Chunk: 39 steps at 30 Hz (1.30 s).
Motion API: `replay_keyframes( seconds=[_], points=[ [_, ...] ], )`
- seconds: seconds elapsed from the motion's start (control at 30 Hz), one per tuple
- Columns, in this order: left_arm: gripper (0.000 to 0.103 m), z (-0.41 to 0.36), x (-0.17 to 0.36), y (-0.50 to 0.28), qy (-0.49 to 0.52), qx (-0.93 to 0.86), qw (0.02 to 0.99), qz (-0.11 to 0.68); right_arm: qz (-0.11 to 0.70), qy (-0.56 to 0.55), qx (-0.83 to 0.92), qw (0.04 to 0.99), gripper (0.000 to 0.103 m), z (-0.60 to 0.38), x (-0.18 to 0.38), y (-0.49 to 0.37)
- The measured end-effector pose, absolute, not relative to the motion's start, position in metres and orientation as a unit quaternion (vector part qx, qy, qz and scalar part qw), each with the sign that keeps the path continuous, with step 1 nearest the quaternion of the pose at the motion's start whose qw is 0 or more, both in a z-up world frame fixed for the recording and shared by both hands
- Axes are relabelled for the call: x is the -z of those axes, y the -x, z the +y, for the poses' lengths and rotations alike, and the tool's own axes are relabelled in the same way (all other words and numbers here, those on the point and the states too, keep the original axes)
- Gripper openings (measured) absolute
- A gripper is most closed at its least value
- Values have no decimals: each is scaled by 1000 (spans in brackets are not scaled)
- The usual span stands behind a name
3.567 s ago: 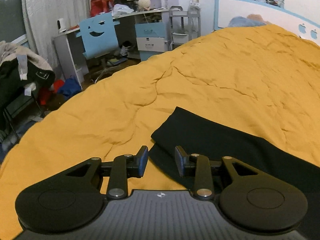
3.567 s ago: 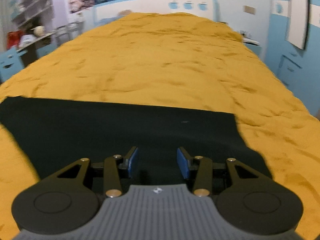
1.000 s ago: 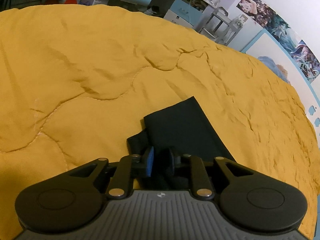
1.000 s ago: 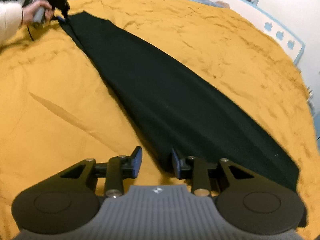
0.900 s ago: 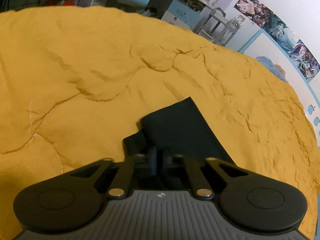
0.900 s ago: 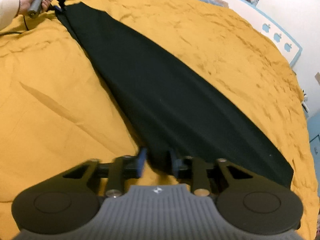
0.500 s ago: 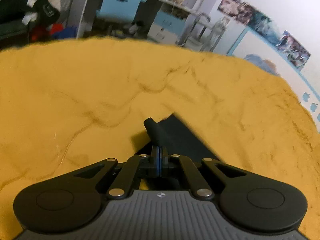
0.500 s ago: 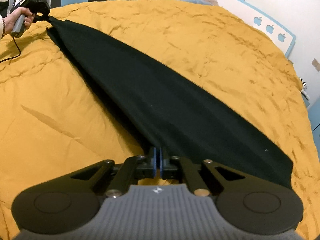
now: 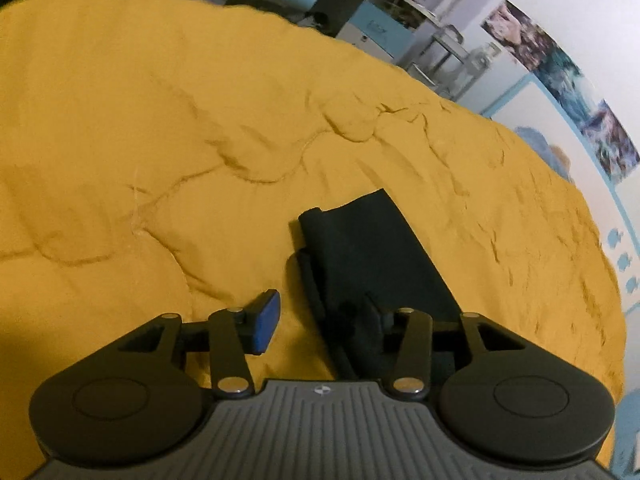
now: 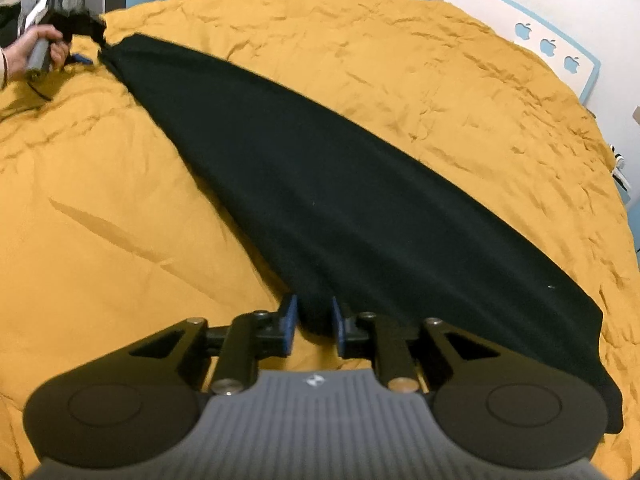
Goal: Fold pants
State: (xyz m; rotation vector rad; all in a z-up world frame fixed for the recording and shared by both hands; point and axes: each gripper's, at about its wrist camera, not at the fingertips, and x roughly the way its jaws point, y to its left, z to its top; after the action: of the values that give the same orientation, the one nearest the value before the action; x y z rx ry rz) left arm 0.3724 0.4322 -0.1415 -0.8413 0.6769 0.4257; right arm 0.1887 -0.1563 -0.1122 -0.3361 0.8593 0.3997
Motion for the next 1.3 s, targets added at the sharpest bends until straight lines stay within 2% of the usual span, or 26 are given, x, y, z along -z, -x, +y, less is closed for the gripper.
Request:
replay_keyframes(
  seconds=[0.07,0.1,0.13,0.17,0.3,0.47,0.63,0.83,0.97,1.07,1.3],
  points=[
    [48,433,145,-375,409,-201,835,309,411,145,-186,880,13,-163,108,-188],
    [32,434,145,-376,414,-204,832,307,411,140,-180,883,13,-167,106,-188],
    [9,435,145,-377,420,-205,829,308,411,137,-174,885,14,-171,106,-189],
    [3,435,144,-377,423,-204,827,308,411,133,-168,886,15,-174,105,-189],
    [3,419,115,-371,385,-203,855,282,419,104,-153,889,15,-190,106,-188],
    [3,366,42,-364,301,-162,909,240,419,59,-143,895,16,-214,104,-182],
    [3,274,-29,-350,202,-106,953,198,403,11,-129,906,16,-247,94,-172],
    [3,138,-72,-338,67,-57,979,183,390,-42,-115,913,16,-290,84,-160],
    [3,47,-72,-330,-21,-20,983,180,383,-69,-104,915,17,-318,81,-152],
    [3,-14,-52,-323,-80,22,978,194,382,-89,-100,914,17,-338,81,-149],
    [3,-124,55,-280,-232,137,922,277,386,-122,-101,909,22,-362,87,-136]
  ],
)
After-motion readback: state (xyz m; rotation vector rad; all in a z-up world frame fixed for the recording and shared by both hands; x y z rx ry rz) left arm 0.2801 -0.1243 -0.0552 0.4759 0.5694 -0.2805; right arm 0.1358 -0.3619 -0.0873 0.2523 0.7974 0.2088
